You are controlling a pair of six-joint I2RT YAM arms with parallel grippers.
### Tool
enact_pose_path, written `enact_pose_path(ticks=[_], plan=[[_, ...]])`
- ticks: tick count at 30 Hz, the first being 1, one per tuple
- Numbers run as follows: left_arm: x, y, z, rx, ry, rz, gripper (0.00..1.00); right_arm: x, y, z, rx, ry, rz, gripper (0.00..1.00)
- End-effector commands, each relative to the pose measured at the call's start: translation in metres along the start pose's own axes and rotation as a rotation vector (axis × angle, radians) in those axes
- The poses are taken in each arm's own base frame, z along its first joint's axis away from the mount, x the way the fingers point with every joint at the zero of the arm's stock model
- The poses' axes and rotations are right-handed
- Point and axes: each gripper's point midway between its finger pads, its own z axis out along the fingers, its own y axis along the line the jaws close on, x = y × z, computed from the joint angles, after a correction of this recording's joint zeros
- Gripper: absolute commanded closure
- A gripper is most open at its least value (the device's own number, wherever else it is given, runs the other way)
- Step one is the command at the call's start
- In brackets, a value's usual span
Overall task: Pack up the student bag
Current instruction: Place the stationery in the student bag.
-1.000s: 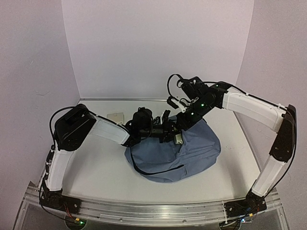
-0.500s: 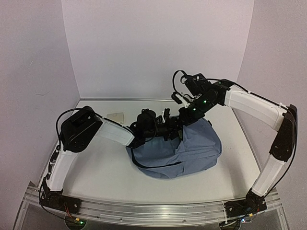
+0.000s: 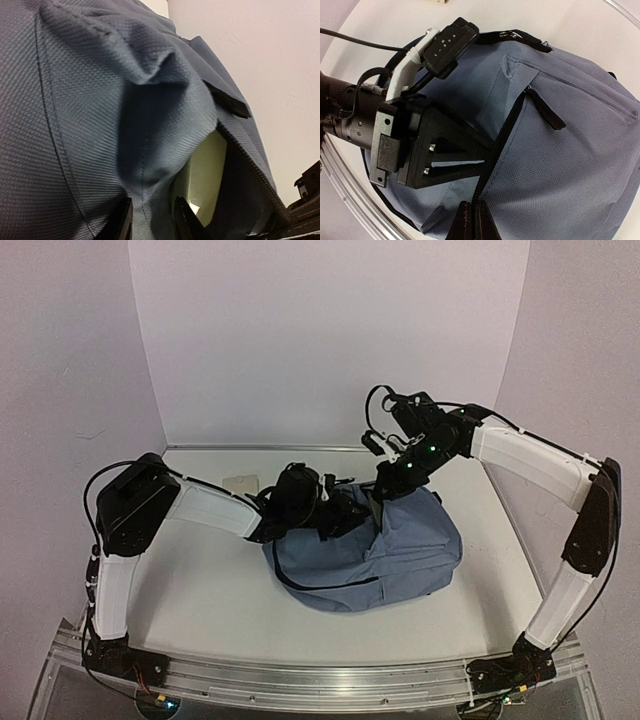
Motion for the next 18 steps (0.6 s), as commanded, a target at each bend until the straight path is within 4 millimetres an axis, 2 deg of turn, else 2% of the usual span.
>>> enact_pose_path(ticks=[1, 5, 9, 12, 14, 18], plan=[[-0.002, 0.006, 0.009, -0.038, 0.019, 0.003, 0.82, -0.012, 0.012, -0.009, -0.067, -0.049, -0.005, 1.0], [-0.003, -0.005, 0.029, 0.027, 0.06, 0.022, 0.9, -0.01, 0.017, -0.008, -0.096, -0.042, -0.004, 1.0], [-0.005, -0.006, 0.043, 0.052, 0.069, 0.032, 0.9, -0.01, 0.019, -0.008, -0.11, -0.04, -0.002, 1.0], [-0.006, -0.007, 0.033, 0.066, 0.034, 0.028, 0.84, -0.011, 0.017, -0.009, -0.096, -0.045, -0.006, 1.0], [-0.006, 0.001, 0.019, 0.026, 0.0, 0.028, 0.83, -0.011, 0.015, -0.008, -0.085, -0.045, -0.006, 1.0], [-0.006, 0.002, -0.011, -0.023, -0.048, 0.054, 0.83, -0.008, 0.014, -0.006, -0.09, -0.036, -0.001, 1.0]])
